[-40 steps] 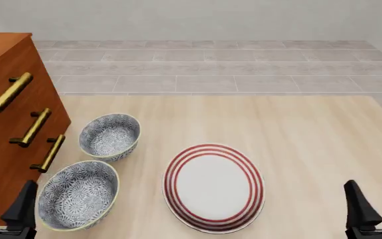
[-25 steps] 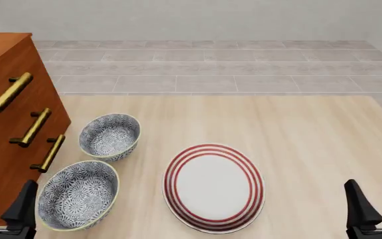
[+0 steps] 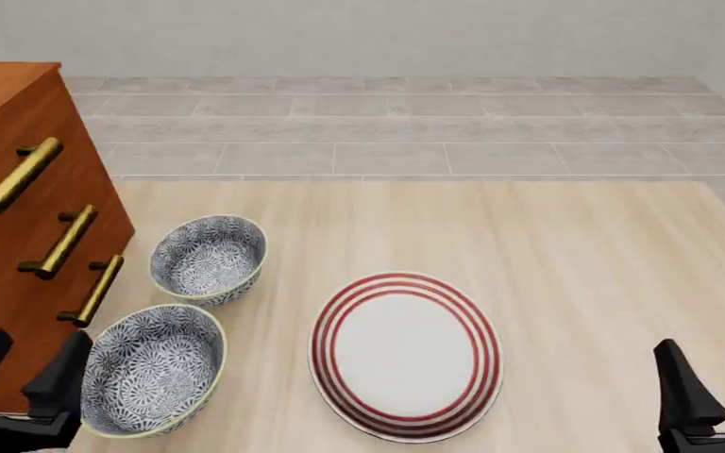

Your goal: Put the bowl at the front on the plate.

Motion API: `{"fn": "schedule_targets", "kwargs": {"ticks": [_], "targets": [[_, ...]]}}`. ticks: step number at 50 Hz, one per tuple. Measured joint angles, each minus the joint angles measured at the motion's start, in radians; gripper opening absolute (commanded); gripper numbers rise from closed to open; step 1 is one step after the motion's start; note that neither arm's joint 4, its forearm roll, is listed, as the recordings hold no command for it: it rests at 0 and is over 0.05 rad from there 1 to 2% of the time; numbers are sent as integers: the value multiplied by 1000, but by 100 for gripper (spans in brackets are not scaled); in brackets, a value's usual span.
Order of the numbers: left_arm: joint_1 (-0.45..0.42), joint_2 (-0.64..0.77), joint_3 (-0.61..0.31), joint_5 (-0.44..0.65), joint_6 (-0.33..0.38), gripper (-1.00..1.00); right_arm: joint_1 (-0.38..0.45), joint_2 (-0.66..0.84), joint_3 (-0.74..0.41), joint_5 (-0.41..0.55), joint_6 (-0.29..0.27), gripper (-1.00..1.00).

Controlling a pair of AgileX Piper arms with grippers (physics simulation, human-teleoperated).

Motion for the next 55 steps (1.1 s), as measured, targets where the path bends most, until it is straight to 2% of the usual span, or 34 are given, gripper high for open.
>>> {"fn": "schedule_targets", "kwargs": {"ticks": [9, 21, 33, 44, 55], "targets": [[-72, 124, -150, 169, -17, 100, 0, 0, 0, 0, 0, 100], [-175, 232, -346, 471, -30, 100, 0, 0, 0, 0, 0, 100], [-204, 270, -513, 773, -44, 100, 0, 0, 0, 0, 0, 100], [-214, 280, -588, 984, -73, 100, 0, 0, 0, 0, 0, 100], [-242, 275, -598, 1118, -111, 100, 0, 0, 0, 0, 0, 100]]}}
